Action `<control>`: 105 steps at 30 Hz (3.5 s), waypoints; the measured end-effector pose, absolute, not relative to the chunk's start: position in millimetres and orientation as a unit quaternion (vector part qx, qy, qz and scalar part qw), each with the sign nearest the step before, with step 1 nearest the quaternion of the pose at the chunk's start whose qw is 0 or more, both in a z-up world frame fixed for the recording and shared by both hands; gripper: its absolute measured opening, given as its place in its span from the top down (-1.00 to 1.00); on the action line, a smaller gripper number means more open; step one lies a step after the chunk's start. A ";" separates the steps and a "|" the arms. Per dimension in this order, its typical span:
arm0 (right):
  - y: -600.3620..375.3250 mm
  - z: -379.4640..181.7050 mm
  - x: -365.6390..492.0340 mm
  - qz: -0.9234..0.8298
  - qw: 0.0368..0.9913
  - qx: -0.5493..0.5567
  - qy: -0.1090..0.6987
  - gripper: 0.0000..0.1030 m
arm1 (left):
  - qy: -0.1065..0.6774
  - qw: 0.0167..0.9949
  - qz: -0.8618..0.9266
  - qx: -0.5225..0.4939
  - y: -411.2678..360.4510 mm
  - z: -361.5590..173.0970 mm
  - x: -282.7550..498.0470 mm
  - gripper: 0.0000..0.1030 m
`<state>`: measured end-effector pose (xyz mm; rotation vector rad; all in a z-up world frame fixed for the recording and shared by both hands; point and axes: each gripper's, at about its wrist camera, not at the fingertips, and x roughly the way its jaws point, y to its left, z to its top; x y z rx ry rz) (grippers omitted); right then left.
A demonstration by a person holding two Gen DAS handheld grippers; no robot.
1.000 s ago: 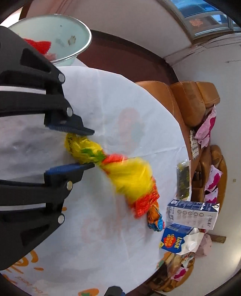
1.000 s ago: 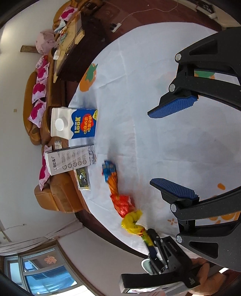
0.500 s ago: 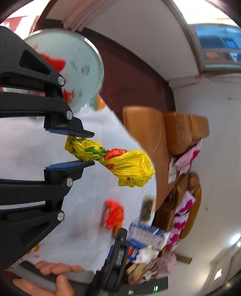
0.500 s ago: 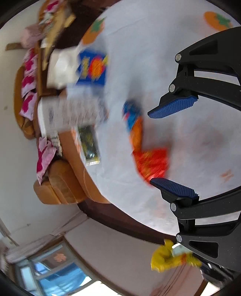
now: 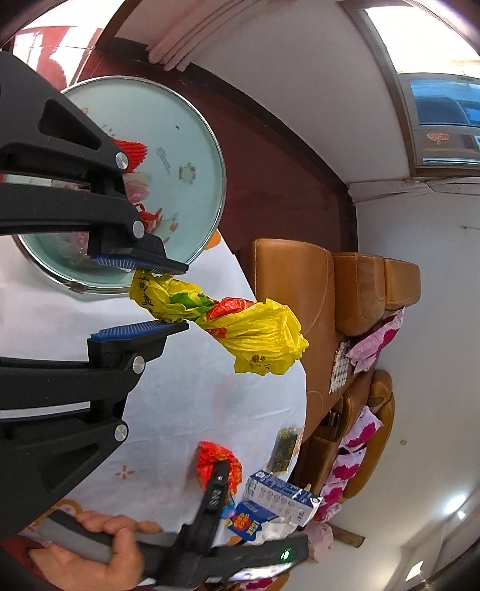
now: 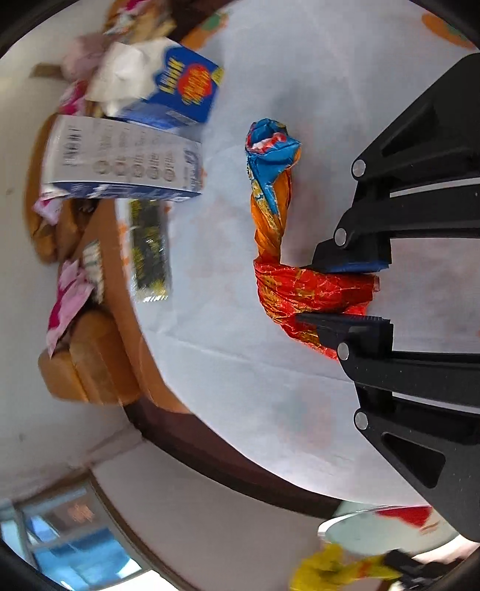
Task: Collect trash
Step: 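Carry the yellow wrapper and red-and-blue wrapper over the blue bin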
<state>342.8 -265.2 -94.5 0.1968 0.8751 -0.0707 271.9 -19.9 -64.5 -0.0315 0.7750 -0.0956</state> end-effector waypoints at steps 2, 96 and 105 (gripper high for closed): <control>-257.2 -86.3 326.2 -0.025 0.909 0.066 0.410 0.65 | 0.376 0.925 -0.044 -0.020 -17.1 -62.0 265.7 0.51; -20.4 -55.9 223.2 0.234 0.880 -0.142 0.388 0.63 | 0.404 0.910 0.074 -0.061 106.2 -85.5 207.8 0.51; -5.5 -73.7 246.2 0.244 0.865 -0.181 0.400 0.63 | 0.416 0.904 0.083 -0.058 111.1 -94.3 225.1 0.50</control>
